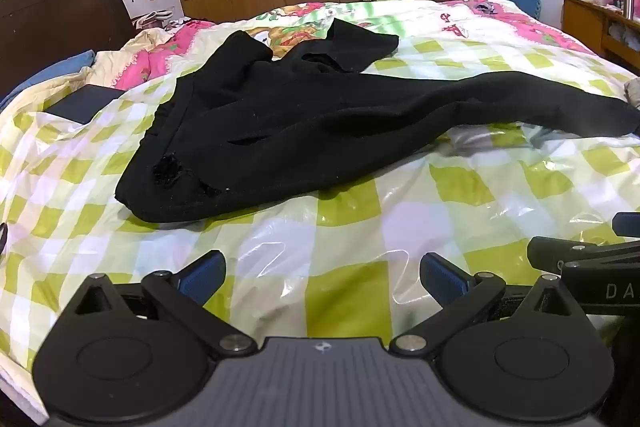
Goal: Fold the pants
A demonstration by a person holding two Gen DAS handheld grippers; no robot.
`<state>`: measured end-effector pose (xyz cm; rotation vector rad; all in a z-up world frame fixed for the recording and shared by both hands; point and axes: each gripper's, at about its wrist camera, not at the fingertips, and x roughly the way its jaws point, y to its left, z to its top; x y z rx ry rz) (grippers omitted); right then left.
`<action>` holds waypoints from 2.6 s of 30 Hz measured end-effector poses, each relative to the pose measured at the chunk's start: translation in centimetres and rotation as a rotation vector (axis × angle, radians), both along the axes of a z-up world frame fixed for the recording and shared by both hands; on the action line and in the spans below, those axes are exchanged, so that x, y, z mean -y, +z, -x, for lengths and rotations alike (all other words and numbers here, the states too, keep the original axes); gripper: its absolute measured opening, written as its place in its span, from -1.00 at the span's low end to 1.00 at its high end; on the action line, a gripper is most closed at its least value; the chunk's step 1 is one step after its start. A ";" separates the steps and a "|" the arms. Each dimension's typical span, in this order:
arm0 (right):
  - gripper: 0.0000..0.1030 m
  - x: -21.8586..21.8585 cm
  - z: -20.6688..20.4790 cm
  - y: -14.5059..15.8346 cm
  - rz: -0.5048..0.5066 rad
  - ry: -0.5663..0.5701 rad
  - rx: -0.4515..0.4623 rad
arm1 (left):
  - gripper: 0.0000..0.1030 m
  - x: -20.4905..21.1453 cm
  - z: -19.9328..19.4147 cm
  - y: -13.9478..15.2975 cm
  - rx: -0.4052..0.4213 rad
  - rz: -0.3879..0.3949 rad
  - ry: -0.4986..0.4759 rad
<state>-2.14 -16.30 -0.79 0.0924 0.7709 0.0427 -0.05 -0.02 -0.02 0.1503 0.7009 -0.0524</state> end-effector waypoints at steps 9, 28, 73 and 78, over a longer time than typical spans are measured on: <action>0.97 -0.1 -0.3 -0.3 0.007 0.004 -0.008 | 1.00 0.1 -0.4 -0.5 -0.026 0.005 0.008; 0.97 -0.3 -0.3 -0.5 0.013 0.007 -0.007 | 1.00 -0.2 -0.5 -0.6 -0.038 0.015 0.010; 0.97 -0.4 -0.3 -0.9 0.011 0.005 -0.013 | 1.00 -0.2 -0.5 -1.1 -0.044 0.022 0.010; 0.97 -0.5 -0.3 -0.9 0.011 0.004 -0.013 | 1.00 -0.1 -0.5 -1.1 -0.046 0.022 0.010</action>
